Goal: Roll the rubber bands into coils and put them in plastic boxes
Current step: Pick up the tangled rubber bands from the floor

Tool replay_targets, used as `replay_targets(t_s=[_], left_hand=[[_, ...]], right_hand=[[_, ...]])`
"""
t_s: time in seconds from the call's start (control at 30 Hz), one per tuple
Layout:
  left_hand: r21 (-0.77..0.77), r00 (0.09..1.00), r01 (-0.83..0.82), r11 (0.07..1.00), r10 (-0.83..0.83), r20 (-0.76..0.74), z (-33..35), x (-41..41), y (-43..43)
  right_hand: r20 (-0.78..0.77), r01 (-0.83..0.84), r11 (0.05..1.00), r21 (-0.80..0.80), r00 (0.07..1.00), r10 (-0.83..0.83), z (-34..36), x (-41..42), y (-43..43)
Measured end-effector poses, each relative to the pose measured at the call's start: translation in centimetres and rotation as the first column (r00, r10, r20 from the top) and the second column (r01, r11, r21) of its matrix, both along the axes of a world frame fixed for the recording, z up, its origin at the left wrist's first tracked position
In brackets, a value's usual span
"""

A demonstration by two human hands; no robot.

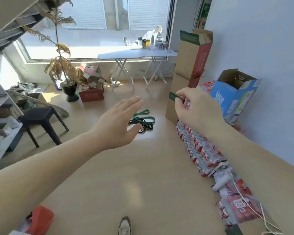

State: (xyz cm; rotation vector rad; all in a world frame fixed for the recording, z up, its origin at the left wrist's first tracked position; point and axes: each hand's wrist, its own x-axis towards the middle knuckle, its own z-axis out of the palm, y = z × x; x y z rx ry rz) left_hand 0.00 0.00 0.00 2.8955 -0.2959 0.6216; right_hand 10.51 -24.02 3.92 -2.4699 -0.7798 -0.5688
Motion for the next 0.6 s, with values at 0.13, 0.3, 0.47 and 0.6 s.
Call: replay_targets(t_s=[0.13, 0.3, 0.47, 0.6], left_hand=[[-0.034, 0.993, -0.050, 0.998, 0.046, -0.112, -3.9, 11.7, 6.0], [-0.107, 0.971, -0.095, 0.990, 0.068, -0.229, -6.5, 28.1, 12.7], [-0.154, 0.925, -0.133, 0.979, 0.067, -0.373, -8.8, 43.1, 16.9], [-0.124, 0.883, -0.150, 0.981, 0.076, -0.463, -13.0, 56.2, 20.3]], right_hand=[[-0.145, 0.001, 0.996, -0.085, 0.989, -0.013, -4.3, 10.8, 7.4], [-0.346, -0.036, 0.977, -0.210, 0.937, -0.040, -6.4, 26.5, 13.8], [-0.484, -0.051, 0.975, -0.215, 0.873, -0.061, -7.6, 40.1, 15.4], [-0.550, -0.035, 0.982, -0.187, 0.832, -0.075, -12.2, 51.5, 17.8]])
